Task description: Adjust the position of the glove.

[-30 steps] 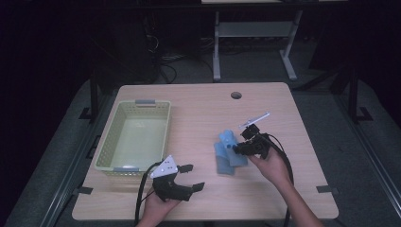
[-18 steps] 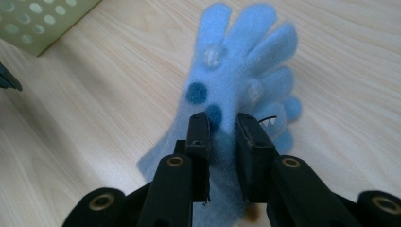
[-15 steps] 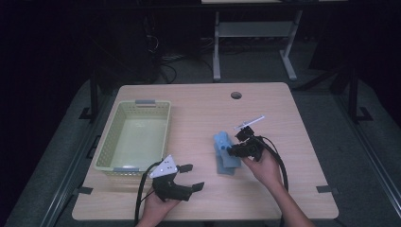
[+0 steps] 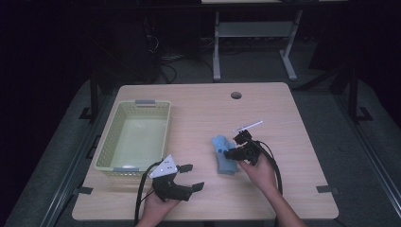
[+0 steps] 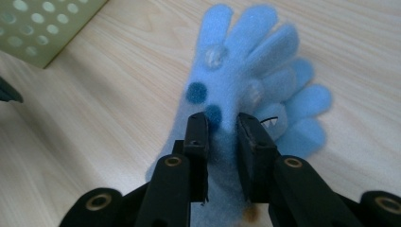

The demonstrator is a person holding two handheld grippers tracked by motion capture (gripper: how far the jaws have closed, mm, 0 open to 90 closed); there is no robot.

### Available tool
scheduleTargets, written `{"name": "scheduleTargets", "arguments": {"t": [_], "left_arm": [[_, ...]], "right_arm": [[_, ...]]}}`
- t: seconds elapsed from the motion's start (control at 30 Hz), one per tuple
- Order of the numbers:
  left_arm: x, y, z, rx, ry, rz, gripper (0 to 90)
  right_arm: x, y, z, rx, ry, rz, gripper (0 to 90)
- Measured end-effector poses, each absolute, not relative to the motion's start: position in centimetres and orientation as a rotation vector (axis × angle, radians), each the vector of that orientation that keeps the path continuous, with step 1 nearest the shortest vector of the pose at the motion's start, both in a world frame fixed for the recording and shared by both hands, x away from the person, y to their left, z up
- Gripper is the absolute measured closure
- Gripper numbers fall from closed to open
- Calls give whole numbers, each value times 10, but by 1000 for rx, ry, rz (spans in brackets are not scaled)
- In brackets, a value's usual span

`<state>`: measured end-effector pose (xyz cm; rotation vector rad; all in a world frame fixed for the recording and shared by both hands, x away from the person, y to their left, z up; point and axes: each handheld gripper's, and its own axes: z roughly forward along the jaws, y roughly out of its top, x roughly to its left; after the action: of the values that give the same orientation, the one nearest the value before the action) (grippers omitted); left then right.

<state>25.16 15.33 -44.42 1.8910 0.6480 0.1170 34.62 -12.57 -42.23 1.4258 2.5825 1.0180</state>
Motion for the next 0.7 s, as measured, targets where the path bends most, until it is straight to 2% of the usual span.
{"name": "scheduleTargets", "arguments": {"t": [0.37,0.53,0.7], "left_arm": [[252,153,-445,1893,650,115,207],[252,153,-445,1895,653,115,207],[252,152,-446,1893,667,113,210]], "right_arm": [[348,-125,-437,1459,2560,948,606],[341,-129,-430,1418,2537,975,644],[335,-142,-428,1453,2517,1052,613]]}}
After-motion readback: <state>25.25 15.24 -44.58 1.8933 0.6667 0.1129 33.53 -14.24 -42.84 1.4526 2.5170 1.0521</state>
